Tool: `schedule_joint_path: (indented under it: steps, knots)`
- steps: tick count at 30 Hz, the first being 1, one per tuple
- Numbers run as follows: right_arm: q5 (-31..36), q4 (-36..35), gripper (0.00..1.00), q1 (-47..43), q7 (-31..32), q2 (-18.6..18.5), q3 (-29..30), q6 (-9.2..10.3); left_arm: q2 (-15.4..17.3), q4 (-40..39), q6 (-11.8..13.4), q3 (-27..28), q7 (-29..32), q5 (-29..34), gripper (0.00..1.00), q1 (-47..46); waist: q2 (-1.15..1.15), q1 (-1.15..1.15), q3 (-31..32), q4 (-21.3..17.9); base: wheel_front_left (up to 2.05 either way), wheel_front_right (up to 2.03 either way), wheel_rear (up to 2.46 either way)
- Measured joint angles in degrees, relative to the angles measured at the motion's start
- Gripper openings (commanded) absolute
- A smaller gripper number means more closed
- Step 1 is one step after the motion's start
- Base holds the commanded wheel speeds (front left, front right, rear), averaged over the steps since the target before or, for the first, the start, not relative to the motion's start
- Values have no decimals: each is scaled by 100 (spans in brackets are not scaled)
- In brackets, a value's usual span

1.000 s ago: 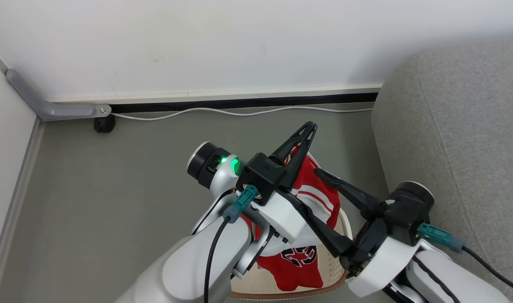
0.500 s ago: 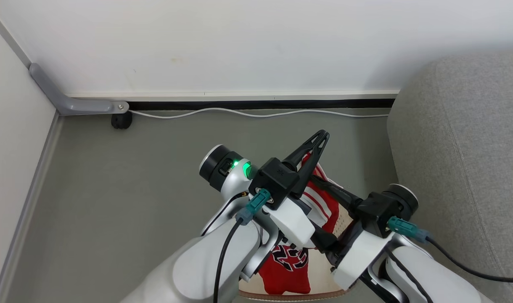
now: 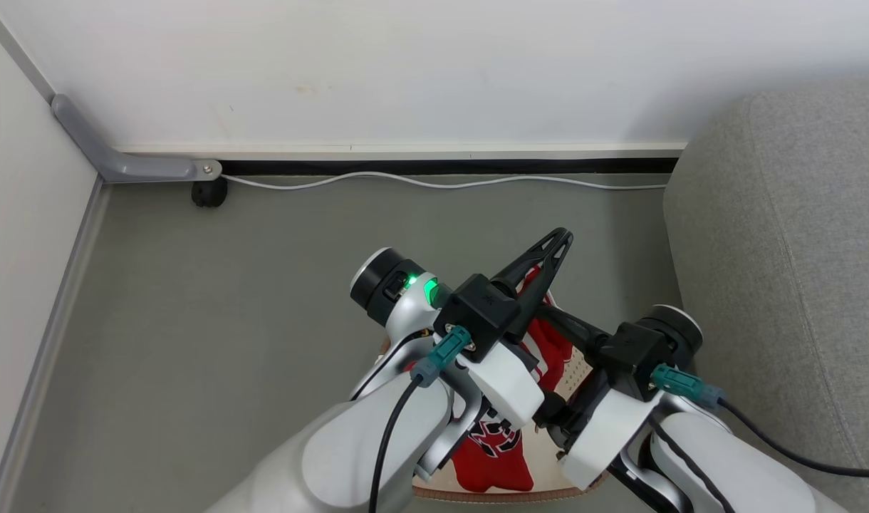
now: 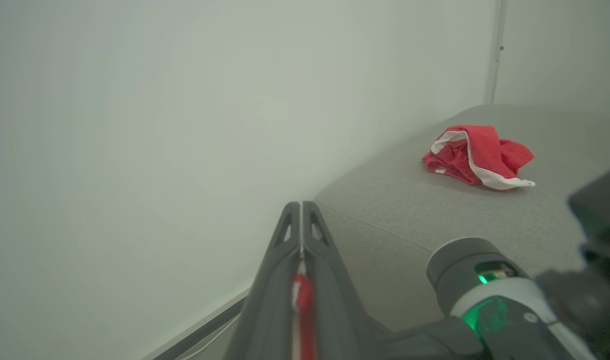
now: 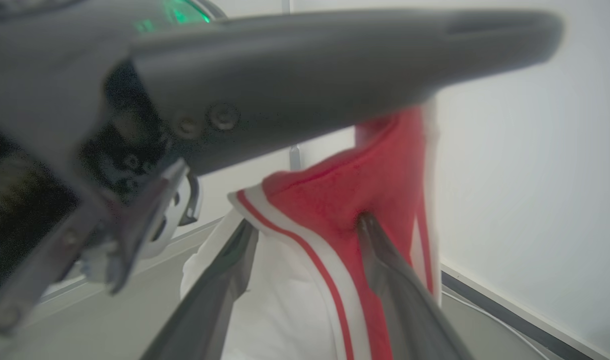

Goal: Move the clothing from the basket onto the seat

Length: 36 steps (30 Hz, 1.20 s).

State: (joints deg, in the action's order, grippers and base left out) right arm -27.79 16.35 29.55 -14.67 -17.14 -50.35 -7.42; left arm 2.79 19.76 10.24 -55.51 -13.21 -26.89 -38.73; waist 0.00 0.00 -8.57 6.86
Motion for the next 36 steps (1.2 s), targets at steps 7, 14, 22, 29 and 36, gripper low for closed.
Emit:
schedule_joint_path:
  steps: [7, 14, 22, 29, 36]
  knots:
    - [-1, -75, 81, 69, 0, -58, 12, 0, -3, 3, 55, -215, -43, -100, 0, -63, 0, 0, -59, 39, 0, 0, 0]
    - [-1, -65, 0, 87, 0, -58, 152, 0, -2, -14, 144, -389, -94, -208, 0, -168, 0, 0, -117, 90, 0, 0, 0]
    - [-85, -152, 0, 80, 1, -177, 318, 0, -20, 81, 248, -420, -122, -309, 0, -175, 0, 0, -163, 9, 0, 0, 0]
    - [-191, -421, 0, -53, 2, -409, 582, 0, -21, 220, 142, -382, -152, -314, 100, -173, 0, 0, -195, -180, 0, 0, 0]
    - [-247, -635, 0, -138, 3, -583, 847, 0, 12, 240, -315, -199, -170, -300, 100, -130, 0, 0, -174, -402, 0, 0, 0]
